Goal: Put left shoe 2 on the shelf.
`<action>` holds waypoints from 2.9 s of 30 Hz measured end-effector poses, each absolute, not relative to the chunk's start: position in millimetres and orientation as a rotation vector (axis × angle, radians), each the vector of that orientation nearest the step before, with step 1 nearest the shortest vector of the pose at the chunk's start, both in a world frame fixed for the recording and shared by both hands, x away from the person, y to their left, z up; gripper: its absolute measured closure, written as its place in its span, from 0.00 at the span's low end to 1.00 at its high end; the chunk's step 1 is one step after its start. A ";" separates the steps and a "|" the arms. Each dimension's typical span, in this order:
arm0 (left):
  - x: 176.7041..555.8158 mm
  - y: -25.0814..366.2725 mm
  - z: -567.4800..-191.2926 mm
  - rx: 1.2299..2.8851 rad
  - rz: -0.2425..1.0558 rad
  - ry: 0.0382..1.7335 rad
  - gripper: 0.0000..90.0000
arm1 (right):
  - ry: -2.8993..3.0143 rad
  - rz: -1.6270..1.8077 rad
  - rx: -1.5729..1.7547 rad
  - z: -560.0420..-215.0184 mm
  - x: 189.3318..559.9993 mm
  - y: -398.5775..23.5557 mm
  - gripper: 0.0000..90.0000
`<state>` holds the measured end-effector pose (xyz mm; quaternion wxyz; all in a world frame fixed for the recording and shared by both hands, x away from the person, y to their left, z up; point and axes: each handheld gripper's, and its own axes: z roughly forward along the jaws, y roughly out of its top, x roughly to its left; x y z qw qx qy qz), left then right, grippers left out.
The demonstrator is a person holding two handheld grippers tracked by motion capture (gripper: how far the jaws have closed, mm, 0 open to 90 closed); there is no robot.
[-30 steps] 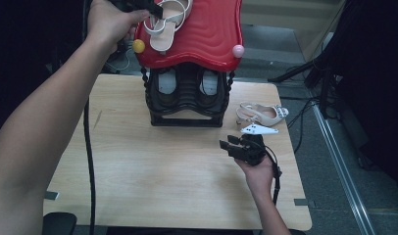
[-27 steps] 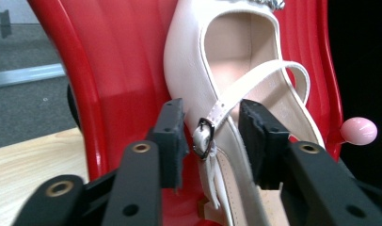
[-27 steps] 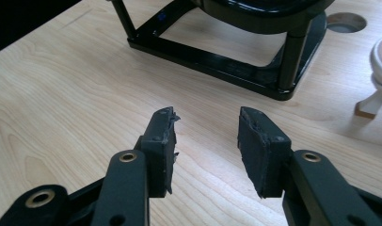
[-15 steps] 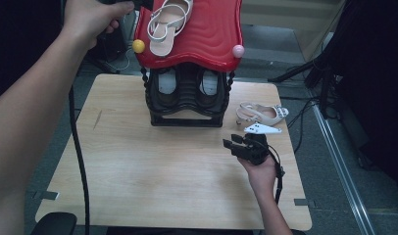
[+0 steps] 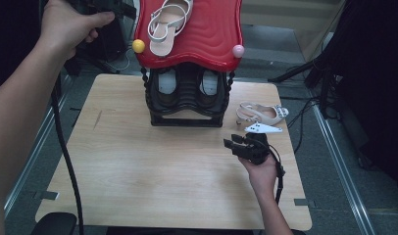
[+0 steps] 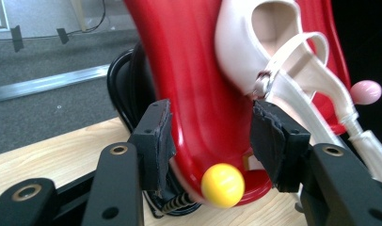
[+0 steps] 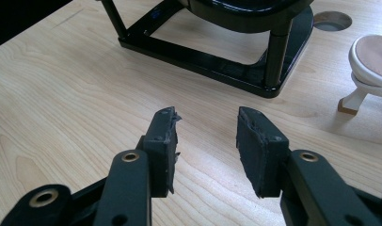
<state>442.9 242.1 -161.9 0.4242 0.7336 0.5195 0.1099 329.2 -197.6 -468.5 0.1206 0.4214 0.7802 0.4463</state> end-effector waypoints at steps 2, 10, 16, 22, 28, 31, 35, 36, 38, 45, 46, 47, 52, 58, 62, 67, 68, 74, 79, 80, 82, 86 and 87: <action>441.1 247.7 -166.8 1.831 0.273 1.297 0.55 | 2.283 1.304 1.222 -468.4 329.0 -197.3 0.66; 434.5 268.2 -185.8 1.808 0.257 1.307 0.54 | 2.284 1.287 1.187 -468.9 328.7 -197.5 0.67; 429.7 280.1 -207.1 1.817 0.261 1.324 0.54 | 2.268 1.288 1.198 -468.0 328.8 -199.3 0.68; 424.0 288.4 -228.6 1.819 0.244 1.316 0.54 | 2.249 1.284 1.221 -466.9 328.6 -201.0 0.72; 417.5 290.7 -250.0 1.829 0.236 1.318 0.54 | 2.248 1.274 1.236 -467.0 329.0 -200.7 0.76; 414.3 289.7 -261.2 1.833 0.223 1.310 0.54 | 2.249 1.274 1.240 -467.2 329.4 -201.0 0.77; 411.4 286.4 -276.8 1.855 0.221 1.302 0.54 | 2.250 1.271 1.261 -467.5 330.2 -201.7 0.80; 411.1 286.0 -280.5 1.857 0.214 1.302 0.54 | 2.251 1.268 1.262 -467.7 330.6 -201.8 0.81; 409.3 285.0 -288.4 1.841 0.215 1.312 0.54 | 2.257 1.260 1.264 -467.8 330.9 -201.7 0.82; 403.3 280.4 -311.3 1.851 0.191 1.315 0.54 | 2.261 1.257 1.278 -469.1 333.2 -203.1 0.88; 402.2 279.6 -314.5 1.856 0.185 1.308 0.54 | 2.261 1.256 1.282 -469.2 333.3 -203.4 0.89; 401.1 278.9 -317.9 1.855 0.178 1.304 0.54 | 2.261 1.259 1.286 -469.2 333.5 -204.0 0.90; 396.2 274.1 -335.2 1.879 0.166 1.300 0.54 | 2.247 1.266 1.302 -468.4 334.5 -206.9 0.99; 389.8 271.3 -353.7 1.879 0.161 1.306 0.54 | 2.240 1.246 1.319 -469.3 336.3 -208.0 1.00; 384.4 272.7 -370.8 1.866 0.142 1.317 0.53 | 2.243 1.225 1.327 -471.6 338.9 -209.4 1.00; 380.0 276.8 -396.5 1.867 0.123 1.352 0.54 | 2.237 1.217 1.341 -473.3 341.2 -211.4 1.00; 379.5 277.3 -399.5 1.868 0.122 1.354 0.54 | 2.236 1.213 1.349 -473.4 341.2 -211.4 1.00; 373.7 276.3 -421.1 1.896 0.122 1.358 0.54 | 2.238 1.198 1.351 -475.5 343.2 -211.8 1.00; 367.2 274.4 -436.4 1.898 0.102 1.358 0.53 | 2.230 1.191 1.362 -476.9 345.9 -212.7 1.00; 364.7 273.7 -439.0 1.903 0.113 1.355 0.53 | 2.228 1.189 1.364 -476.8 346.6 -213.1 1.00; 359.8 272.3 -444.2 1.903 0.100 1.346 0.53 | 2.221 1.189 1.376 -474.2 347.3 -214.7 1.00; 353.7 271.3 -452.7 1.903 0.082 1.339 0.53 | 2.186 1.201 1.387 -468.4 349.8 -220.4 1.00; 352.7 270.3 -454.0 1.908 0.090 1.339 0.53 | 2.181 1.193 1.392 -467.9 351.3 -221.4 1.00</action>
